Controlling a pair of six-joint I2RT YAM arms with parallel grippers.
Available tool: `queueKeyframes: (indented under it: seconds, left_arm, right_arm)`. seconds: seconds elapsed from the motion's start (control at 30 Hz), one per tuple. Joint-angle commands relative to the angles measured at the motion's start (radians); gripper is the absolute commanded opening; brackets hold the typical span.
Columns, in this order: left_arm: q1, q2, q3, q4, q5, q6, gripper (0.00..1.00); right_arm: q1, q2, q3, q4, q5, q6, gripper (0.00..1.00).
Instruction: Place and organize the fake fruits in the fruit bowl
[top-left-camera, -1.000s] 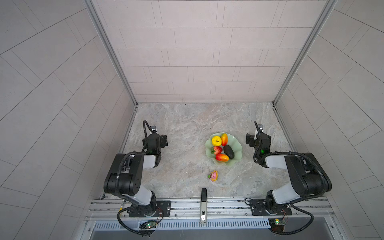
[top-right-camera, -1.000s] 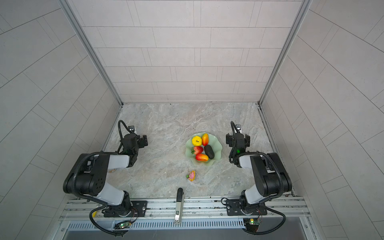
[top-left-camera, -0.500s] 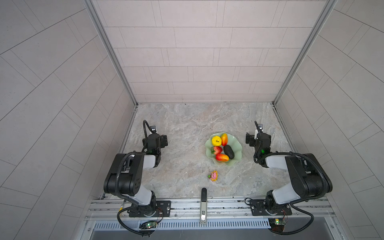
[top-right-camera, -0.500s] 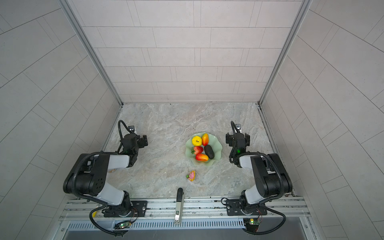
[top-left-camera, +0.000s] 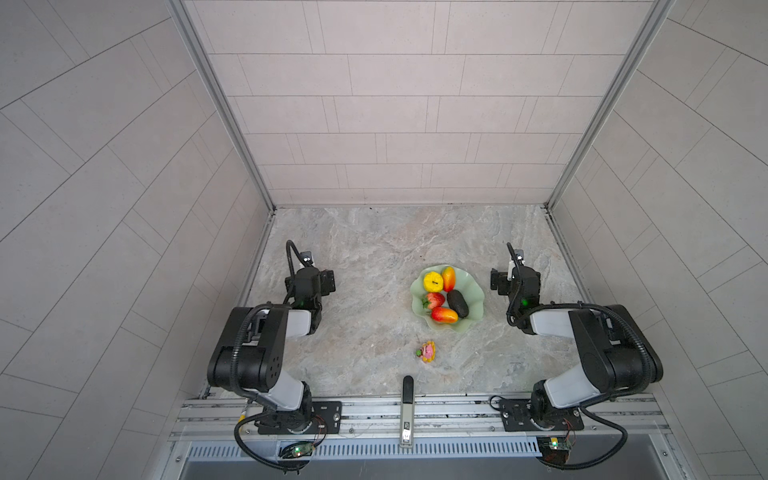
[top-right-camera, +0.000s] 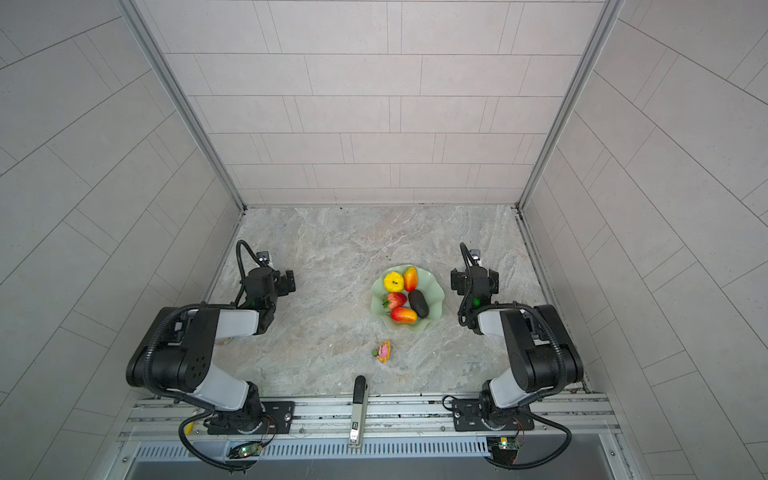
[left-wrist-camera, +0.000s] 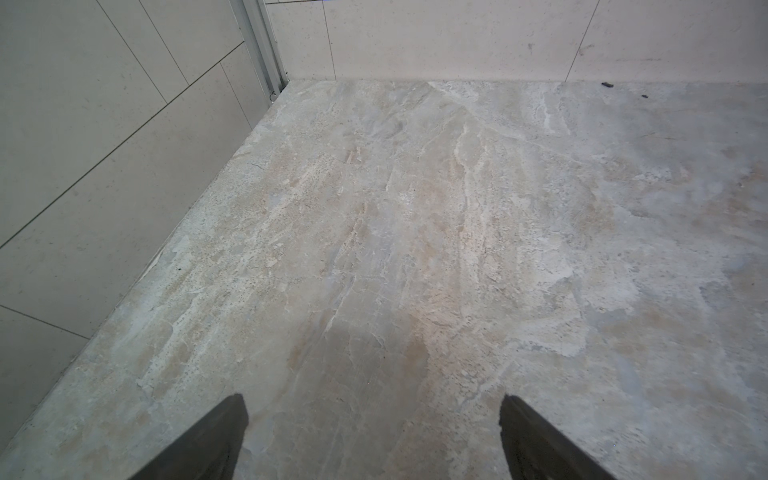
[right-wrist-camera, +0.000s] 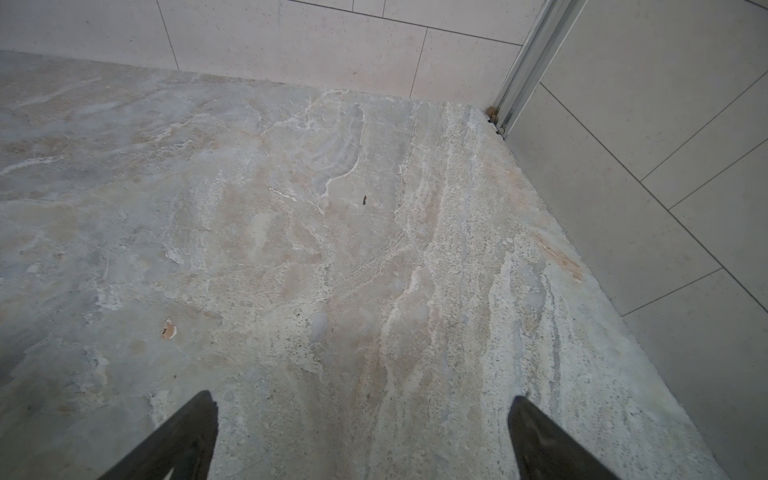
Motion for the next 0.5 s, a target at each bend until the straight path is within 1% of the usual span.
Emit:
queueKeyframes:
  seconds: [0.0, 0.23, 0.47]
  left_arm:
    - [-0.003, -0.019, 0.012, 0.003, 0.0, 0.006, 1.0]
    - [-0.003, -0.019, 0.012, 0.003, 0.0, 0.005, 1.0]
    - [-0.003, -0.019, 0.012, 0.004, 0.001, 0.005, 1.0]
  right_arm:
    - [-0.005, -0.007, 0.002, 0.002, -0.005, -0.004, 1.0]
    - [-0.003, -0.014, -0.009, 0.018, -0.005, -0.009, 1.0]
    - [0.007, -0.043, -0.096, 0.147, 0.026, -0.01, 1.0]
